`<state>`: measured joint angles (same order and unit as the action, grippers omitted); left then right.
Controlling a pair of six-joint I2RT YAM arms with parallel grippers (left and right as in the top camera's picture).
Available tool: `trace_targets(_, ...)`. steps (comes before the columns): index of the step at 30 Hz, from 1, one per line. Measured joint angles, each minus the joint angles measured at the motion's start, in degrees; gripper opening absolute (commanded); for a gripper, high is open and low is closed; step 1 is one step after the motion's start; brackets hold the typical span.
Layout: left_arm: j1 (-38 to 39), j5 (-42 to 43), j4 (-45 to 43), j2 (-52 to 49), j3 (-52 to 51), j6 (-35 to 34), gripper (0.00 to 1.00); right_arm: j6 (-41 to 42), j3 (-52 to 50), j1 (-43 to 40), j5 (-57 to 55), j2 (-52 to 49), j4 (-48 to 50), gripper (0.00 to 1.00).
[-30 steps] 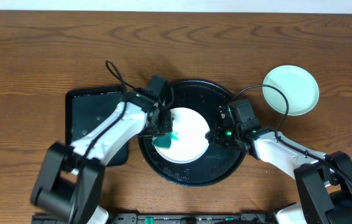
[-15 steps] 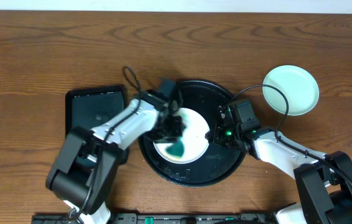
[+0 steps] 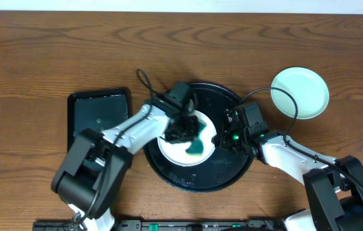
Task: Clean dirty plates on tray and stack at the side
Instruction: 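Scrub the white plate's face with the sponge in the left gripper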
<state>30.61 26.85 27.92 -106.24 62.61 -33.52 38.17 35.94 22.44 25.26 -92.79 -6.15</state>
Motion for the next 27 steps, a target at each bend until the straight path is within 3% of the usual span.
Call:
trace_targets(5,-8.7,-1.7,1.8,0.1,0.4,-0.1,0.07,0.2,0.1,0.0,0.0,-0.1,0.0,0.02)
trace_targets(11,-12.2,-3.8,7.3,0.3,1.1,1.0,0.07,0.4,0.1,0.0,0.0,-0.2,0.1,0.02)
trace_targets(19,-9.0,-6.1,15.0,0.4,2.4,6.3,0.07,0.3,0.6,0.0,-0.8,-0.5,0.3,0.02)
trace_targets(27,-0.3,-1.2,10.7,0.5,1.5,7.6,0.07,0.3,0.6,0.0,-0.9,-0.5,0.3,0.01)
